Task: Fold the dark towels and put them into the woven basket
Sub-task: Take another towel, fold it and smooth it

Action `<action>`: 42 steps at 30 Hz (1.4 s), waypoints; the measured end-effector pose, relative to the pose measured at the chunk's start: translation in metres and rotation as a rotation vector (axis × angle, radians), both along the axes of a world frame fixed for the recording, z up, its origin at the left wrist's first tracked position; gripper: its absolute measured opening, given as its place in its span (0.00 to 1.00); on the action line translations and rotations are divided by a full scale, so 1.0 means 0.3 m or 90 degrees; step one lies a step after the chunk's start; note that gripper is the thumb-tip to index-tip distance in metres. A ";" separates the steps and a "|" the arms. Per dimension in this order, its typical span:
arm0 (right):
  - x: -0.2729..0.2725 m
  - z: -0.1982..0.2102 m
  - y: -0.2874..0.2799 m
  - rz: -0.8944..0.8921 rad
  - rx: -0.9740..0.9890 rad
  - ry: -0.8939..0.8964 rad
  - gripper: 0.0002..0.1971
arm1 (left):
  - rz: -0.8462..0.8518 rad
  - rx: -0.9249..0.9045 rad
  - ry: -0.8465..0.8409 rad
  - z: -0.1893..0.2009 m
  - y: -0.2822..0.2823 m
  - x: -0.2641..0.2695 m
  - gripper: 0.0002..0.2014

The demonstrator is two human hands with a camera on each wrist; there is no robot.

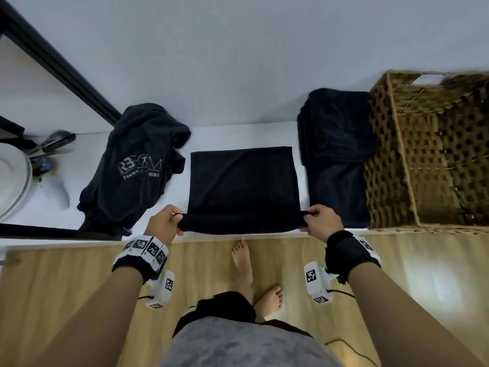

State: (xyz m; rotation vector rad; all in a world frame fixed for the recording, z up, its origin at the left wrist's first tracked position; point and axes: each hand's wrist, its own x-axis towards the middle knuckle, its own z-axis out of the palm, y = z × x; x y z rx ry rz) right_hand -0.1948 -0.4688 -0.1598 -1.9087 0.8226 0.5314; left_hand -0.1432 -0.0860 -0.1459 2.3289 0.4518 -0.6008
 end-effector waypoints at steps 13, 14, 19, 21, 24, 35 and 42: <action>0.344 0.049 -0.001 0.032 -0.136 -0.059 0.06 | -0.056 0.048 -0.128 -0.082 -0.062 0.318 0.06; 0.377 0.045 -0.001 0.023 -0.136 -0.070 0.07 | -0.055 0.055 -0.143 -0.085 -0.070 0.347 0.06; 0.525 0.013 0.020 -0.025 -0.116 -0.084 0.06 | -0.015 0.066 -0.178 -0.120 -0.102 0.465 0.07; 0.566 -0.007 0.026 -0.042 -0.101 -0.080 0.05 | -0.009 0.065 -0.191 -0.134 -0.114 0.503 0.07; 0.607 -0.035 0.025 -0.062 -0.100 -0.072 0.07 | -0.017 0.054 -0.179 -0.151 -0.127 0.548 0.07; 0.539 -0.093 0.132 0.164 -0.261 -0.136 0.21 | -0.182 0.015 -0.211 -0.173 -0.177 0.492 0.13; 0.507 -0.174 0.269 0.464 -0.150 -0.054 0.42 | -0.541 0.112 0.000 -0.256 -0.296 0.466 0.36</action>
